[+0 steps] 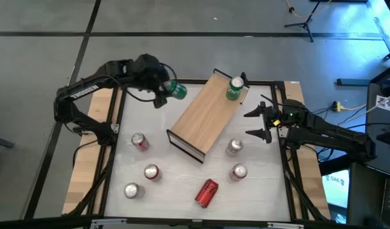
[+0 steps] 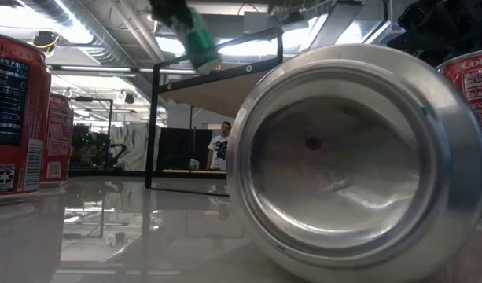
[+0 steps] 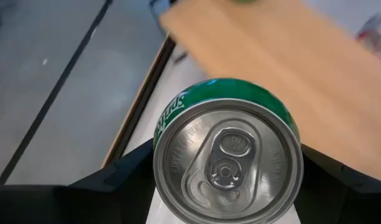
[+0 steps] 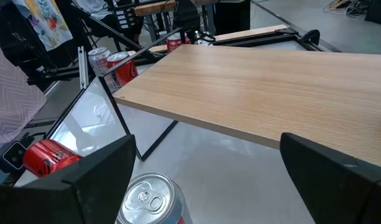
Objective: Place canned beverage on shelf
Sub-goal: Put the green soda can on the shelf aligned with the other green soda can
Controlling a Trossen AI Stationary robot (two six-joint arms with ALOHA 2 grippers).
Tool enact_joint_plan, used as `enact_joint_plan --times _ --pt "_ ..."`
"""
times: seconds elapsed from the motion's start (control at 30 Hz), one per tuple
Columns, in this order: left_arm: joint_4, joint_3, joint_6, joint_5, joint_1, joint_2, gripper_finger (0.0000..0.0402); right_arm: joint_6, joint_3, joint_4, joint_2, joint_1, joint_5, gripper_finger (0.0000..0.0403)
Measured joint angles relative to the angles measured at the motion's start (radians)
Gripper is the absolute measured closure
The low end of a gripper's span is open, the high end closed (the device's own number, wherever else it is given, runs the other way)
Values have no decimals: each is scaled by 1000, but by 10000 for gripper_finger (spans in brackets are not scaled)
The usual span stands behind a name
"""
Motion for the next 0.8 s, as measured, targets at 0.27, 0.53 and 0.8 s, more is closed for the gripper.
enact_joint_plan --times 0.27,0.53,0.8 --pt "22 153 46 27 -8 202 125 -1 0 0 0 0 0 11" --pt "3 385 111 59 -3 440 125 -3 0 0 2 0 0 11" --pt "2 524 115 72 2 578 125 -3 0 -1 2 0 0 11"
